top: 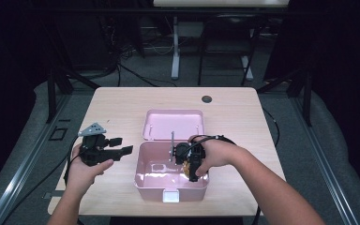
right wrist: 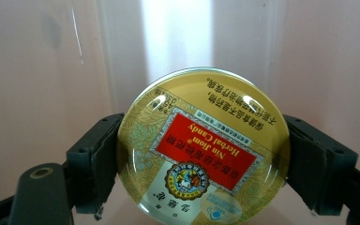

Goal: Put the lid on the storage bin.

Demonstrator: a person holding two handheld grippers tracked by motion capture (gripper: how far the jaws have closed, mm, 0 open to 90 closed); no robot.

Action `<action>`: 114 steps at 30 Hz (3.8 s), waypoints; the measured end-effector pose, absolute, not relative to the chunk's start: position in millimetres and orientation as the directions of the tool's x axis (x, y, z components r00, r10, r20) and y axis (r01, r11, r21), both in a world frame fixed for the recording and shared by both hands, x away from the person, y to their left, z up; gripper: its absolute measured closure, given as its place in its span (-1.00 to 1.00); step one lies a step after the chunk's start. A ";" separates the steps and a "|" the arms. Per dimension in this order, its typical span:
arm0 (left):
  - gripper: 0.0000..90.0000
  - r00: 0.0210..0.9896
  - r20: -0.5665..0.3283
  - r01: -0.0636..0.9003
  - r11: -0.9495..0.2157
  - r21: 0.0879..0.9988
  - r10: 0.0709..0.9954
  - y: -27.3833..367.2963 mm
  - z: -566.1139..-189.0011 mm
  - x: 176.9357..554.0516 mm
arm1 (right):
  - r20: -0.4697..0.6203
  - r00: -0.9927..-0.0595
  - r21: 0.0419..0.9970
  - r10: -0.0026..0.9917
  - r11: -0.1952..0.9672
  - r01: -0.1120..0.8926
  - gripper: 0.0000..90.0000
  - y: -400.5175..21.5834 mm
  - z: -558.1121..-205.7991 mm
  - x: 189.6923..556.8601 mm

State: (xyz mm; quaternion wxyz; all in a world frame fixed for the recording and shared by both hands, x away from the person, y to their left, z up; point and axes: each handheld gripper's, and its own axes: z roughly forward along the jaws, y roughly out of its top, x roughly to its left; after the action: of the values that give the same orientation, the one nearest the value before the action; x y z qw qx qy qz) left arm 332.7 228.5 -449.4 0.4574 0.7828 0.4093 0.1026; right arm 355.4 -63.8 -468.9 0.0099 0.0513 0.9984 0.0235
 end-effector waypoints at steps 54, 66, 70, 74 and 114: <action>-0.15 0.646 -0.211 0.548 -0.253 0.797 0.734 227.4 -451.0 333.7 | -0.020 -0.997 0.038 0.079 0.996 0.078 -0.56 -60.4 -510.9 355.0; -0.15 0.645 -0.211 0.550 -0.254 0.795 0.735 226.2 -451.5 333.7 | -0.015 -0.997 0.028 0.078 0.997 0.077 -0.57 -59.7 -515.2 355.5; -0.15 0.645 -0.212 0.551 -0.255 0.795 0.734 226.3 -451.6 333.8 | -0.011 -0.997 0.015 0.076 0.997 0.076 -0.57 -59.0 -516.7 355.5; -0.15 0.647 -0.209 0.547 -0.256 0.797 0.733 226.5 -451.6 334.0 | -0.013 -0.997 0.010 0.071 0.997 0.071 -0.57 -58.8 -518.8 356.2; -0.15 0.645 -0.211 0.553 -0.259 0.792 0.735 226.0 -453.2 333.3 | -0.016 -0.993 0.092 0.116 0.989 0.114 -0.56 -62.7 -480.1 353.3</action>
State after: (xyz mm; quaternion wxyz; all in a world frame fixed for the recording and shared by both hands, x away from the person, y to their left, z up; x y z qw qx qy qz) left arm 333.3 226.0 -453.2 0.4508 0.7869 0.4093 0.1006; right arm 353.3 -62.7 -480.1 0.0107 0.0576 0.9972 0.0454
